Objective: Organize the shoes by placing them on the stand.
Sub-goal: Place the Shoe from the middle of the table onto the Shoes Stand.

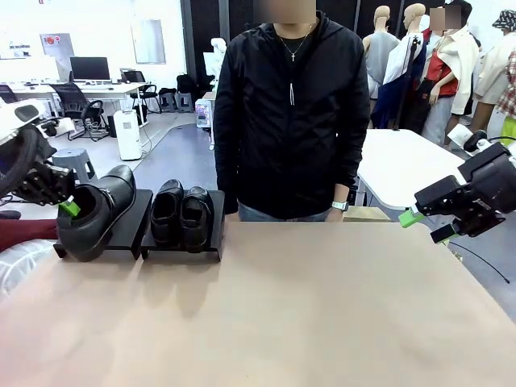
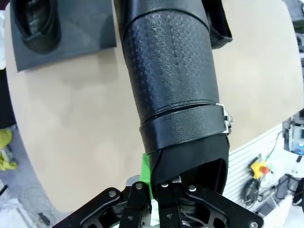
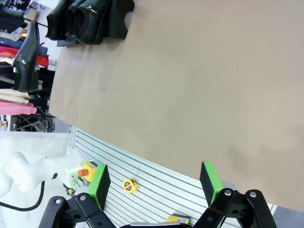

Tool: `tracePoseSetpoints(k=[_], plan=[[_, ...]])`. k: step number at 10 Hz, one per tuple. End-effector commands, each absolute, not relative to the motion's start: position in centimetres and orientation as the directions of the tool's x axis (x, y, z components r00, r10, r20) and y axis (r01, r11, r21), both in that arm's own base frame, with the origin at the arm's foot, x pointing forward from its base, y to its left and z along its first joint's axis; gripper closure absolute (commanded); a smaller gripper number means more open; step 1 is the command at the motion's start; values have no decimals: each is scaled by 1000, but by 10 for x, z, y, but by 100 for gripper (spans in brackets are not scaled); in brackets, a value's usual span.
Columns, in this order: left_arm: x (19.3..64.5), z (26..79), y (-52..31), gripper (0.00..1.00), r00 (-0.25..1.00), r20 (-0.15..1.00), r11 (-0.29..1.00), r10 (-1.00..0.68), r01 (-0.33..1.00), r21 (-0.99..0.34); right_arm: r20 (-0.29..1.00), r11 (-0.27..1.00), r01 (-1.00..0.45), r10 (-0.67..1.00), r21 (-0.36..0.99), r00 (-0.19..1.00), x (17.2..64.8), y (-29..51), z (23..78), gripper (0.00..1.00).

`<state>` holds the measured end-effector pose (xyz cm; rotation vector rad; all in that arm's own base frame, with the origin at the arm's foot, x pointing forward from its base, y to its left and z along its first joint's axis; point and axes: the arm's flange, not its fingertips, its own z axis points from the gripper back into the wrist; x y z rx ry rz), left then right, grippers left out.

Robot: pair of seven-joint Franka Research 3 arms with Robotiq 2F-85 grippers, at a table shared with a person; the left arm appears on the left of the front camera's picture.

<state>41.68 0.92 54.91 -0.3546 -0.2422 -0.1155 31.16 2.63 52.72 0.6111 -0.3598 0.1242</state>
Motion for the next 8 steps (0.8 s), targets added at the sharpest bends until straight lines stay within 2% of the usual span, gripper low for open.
tracePoseSetpoints(k=[1,2,3,5,7,8], plan=[[444,559,19,100,976,210,947,-55,117,-298,377,794,-240,14,559,926,314,26,529,0],[487,564,31,100,984,173,944,45,14,-330,377,794,-240,14,559,926,314,26,529,0],[518,560,33,100,990,134,948,-38,79,-307,377,794,-240,14,559,926,314,26,529,0],[556,552,30,100,973,221,955,-67,127,-270,377,794,-240,14,559,926,314,26,529,0],[606,539,41,100,977,210,945,-43,108,-308,377,794,-240,14,559,926,314,26,529,0],[626,528,44,100,970,240,959,-22,88,-269,377,794,-240,14,559,926,314,26,529,0]])
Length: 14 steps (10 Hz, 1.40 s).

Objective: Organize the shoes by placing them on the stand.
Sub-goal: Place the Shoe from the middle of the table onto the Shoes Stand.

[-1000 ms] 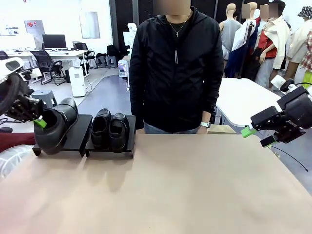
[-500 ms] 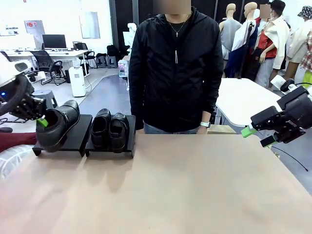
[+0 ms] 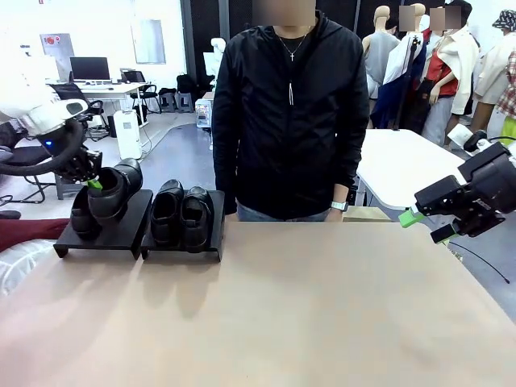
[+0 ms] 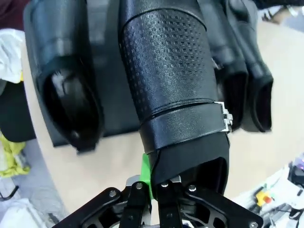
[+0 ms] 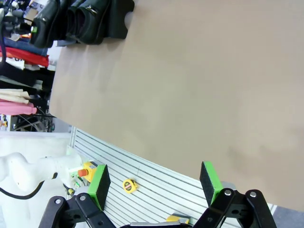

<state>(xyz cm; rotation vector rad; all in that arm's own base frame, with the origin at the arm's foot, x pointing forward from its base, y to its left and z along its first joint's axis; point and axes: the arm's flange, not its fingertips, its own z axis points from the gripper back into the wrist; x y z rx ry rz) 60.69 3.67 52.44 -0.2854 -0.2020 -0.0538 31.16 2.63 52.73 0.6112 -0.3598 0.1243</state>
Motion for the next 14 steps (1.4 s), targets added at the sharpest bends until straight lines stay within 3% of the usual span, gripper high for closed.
tracePoseSetpoints(k=[1,3,8,9,10,11,14], plan=[[633,521,44,100,967,251,963,-31,96,-253,377,794,-240,14,559,926,314,26,529,0],[645,507,37,100,951,303,967,-54,126,-222,377,794,-240,14,559,926,314,26,529,0],[667,474,28,100,954,290,990,-72,103,-91,377,794,-240,14,559,926,314,26,529,0],[668,473,26,93,959,272,991,-75,101,-86,377,794,-240,14,559,926,314,26,529,0],[669,470,23,36,964,252,990,-88,111,-81,377,794,-240,14,559,926,314,26,529,0],[668,470,21,0,965,240,988,-104,128,-89,377,794,-240,14,559,926,314,26,529,0],[655,495,17,0,954,288,988,-83,118,-104,377,794,-240,14,559,926,314,26,529,0]])
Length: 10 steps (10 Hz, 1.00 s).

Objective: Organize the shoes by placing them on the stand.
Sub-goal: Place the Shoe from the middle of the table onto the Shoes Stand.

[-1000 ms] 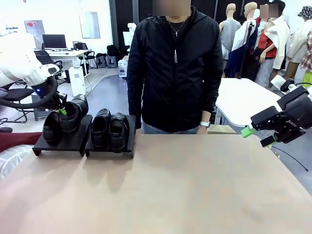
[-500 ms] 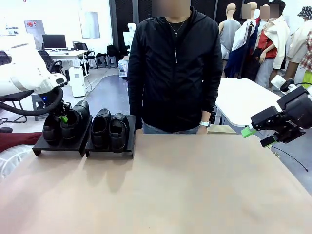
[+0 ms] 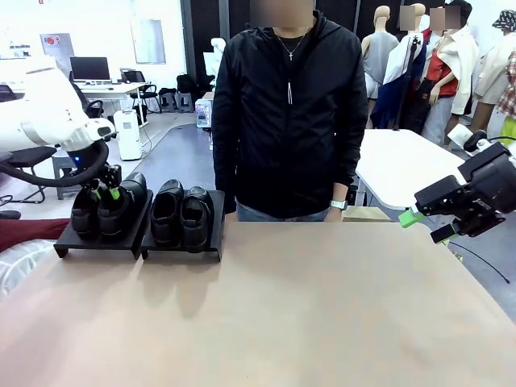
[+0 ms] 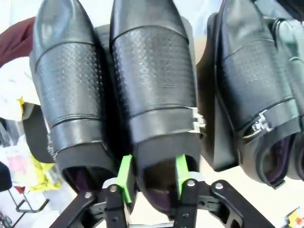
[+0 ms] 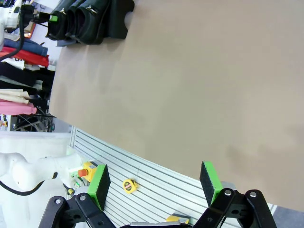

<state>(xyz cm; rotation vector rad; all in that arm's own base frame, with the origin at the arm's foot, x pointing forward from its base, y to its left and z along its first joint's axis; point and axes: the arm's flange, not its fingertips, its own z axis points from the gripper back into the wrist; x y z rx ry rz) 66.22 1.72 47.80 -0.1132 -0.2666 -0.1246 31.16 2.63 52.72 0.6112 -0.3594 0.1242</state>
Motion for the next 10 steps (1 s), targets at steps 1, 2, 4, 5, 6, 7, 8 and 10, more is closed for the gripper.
tracePoseSetpoints(k=[1,2,4,5,6,7,8,10], plan=[[639,515,16,0,945,316,984,-88,133,-121,377,794,-240,14,559,926,314,26,529,0],[615,536,14,0,940,331,983,-85,134,-128,377,794,-240,14,559,926,314,26,529,0],[552,564,0,0,976,191,959,-107,152,-239,377,794,-240,14,559,926,314,26,529,0],[520,572,-2,0,973,113,933,-201,225,-282,377,794,-240,14,559,926,314,26,529,0],[486,578,4,0,944,-1,865,-331,303,-401,377,794,-240,14,559,926,314,26,529,0],[449,585,12,0,876,41,767,-480,442,-465,377,794,-240,14,559,926,314,26,529,0],[402,586,21,0,793,80,669,-603,559,-490,377,794,-240,14,559,926,314,26,529,0],[346,578,45,0,690,159,539,-706,669,-511,377,794,-240,14,559,926,314,26,529,0]])
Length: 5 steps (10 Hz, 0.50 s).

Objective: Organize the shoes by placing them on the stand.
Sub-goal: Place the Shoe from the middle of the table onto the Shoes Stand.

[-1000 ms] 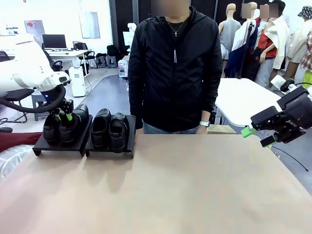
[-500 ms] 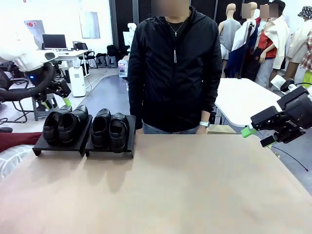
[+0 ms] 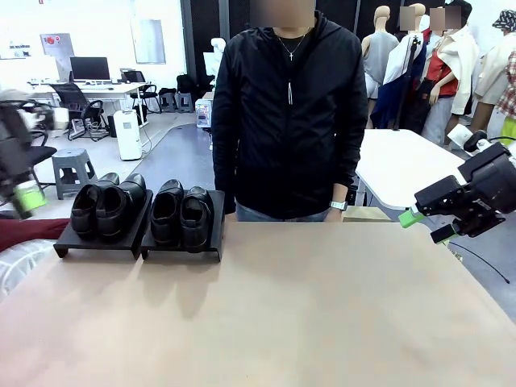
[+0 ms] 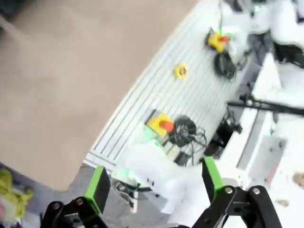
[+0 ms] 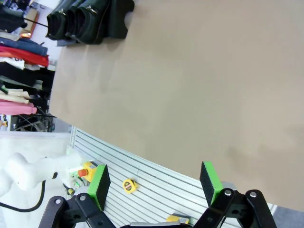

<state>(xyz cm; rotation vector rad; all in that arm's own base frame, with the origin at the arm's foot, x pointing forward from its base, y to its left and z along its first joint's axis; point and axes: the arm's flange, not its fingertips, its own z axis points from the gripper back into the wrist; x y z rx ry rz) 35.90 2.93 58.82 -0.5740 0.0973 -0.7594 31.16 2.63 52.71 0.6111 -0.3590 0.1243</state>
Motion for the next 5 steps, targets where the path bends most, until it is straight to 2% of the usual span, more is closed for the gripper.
tracePoseSetpoints(k=[1,2,4,5], plan=[[337,569,53,0,730,281,525,-623,656,-542,377,794,-240,14,559,926,314,26,529,0],[336,554,60,0,710,382,438,-592,681,-586,377,794,-240,14,559,926,314,26,529,0],[367,535,59,0,778,532,347,-335,627,-698,377,794,-240,14,559,926,314,26,529,0],[384,534,47,0,800,514,365,-309,599,-713,377,794,-240,14,559,926,314,26,529,0]])
